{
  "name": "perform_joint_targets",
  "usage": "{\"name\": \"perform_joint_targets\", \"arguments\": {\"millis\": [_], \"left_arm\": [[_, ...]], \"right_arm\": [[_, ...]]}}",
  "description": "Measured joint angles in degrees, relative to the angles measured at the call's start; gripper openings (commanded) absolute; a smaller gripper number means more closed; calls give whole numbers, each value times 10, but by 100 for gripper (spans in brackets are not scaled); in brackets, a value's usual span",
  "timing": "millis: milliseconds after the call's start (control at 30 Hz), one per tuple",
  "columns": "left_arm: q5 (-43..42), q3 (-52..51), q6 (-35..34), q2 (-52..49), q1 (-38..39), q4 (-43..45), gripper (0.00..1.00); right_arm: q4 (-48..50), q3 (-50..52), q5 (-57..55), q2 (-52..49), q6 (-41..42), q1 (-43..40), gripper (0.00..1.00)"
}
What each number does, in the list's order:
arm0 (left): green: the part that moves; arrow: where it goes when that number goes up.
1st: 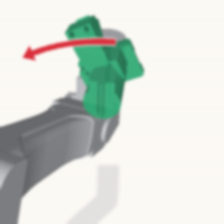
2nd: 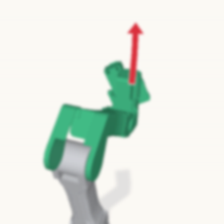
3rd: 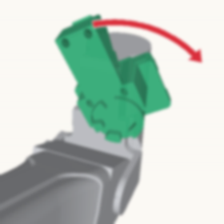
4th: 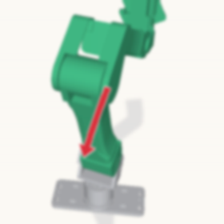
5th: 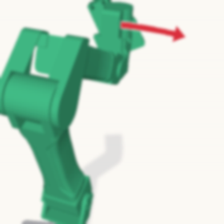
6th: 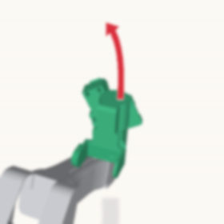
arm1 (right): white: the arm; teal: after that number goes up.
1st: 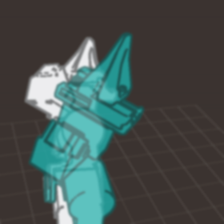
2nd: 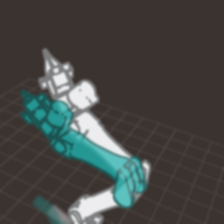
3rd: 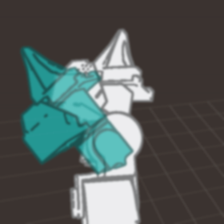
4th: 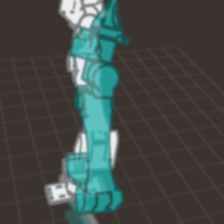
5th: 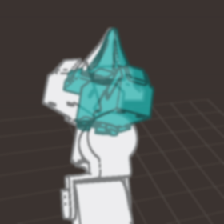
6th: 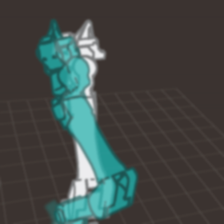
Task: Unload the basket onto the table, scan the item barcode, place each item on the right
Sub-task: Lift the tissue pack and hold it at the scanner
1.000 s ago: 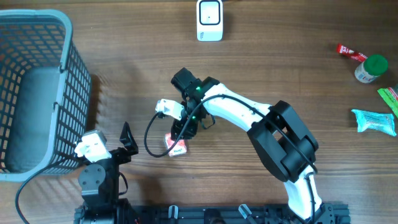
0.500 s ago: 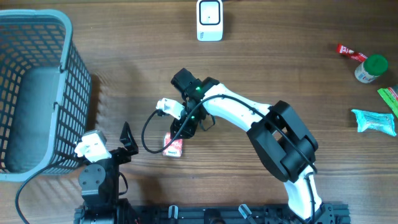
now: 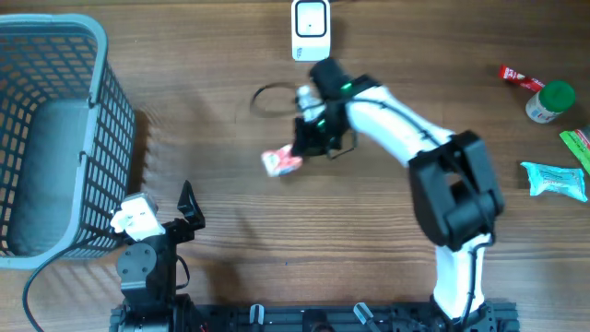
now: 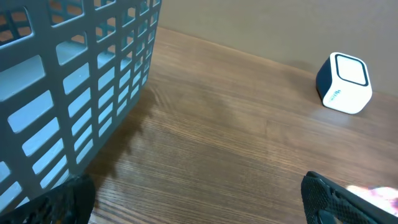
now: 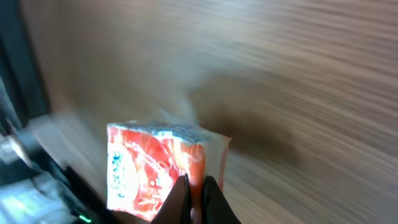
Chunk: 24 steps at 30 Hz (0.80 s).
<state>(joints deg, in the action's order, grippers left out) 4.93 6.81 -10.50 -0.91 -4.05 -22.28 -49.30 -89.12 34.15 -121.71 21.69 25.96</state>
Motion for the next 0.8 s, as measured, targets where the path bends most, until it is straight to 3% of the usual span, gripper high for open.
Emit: {"name": "perform_joint_targets", "arguments": {"millis": [100,133,200,233,467,700,733,800], "left_arm": [[0,0,0,0,0,0,100],[0,0,0,0,0,0,100],[0,0,0,0,0,0,100],[0,0,0,0,0,0,100],[0,0,0,0,0,0,100],[0,0,0,0,0,0,100],[0,0,0,0,0,0,100],[0,0,0,0,0,0,100]], "right_arm": [[-58,1,-78,3,187,-56,4],[-74,6,-110,3,253,-76,24],[-72,18,-137,5,322,-74,90],[-66,28,-150,7,345,-69,100],[-52,10,-141,16,212,-77,100],[17,14,-132,44,172,-76,100],[33,27,-132,44,170,-74,96],[78,64,-132,44,167,-65,73]]}}
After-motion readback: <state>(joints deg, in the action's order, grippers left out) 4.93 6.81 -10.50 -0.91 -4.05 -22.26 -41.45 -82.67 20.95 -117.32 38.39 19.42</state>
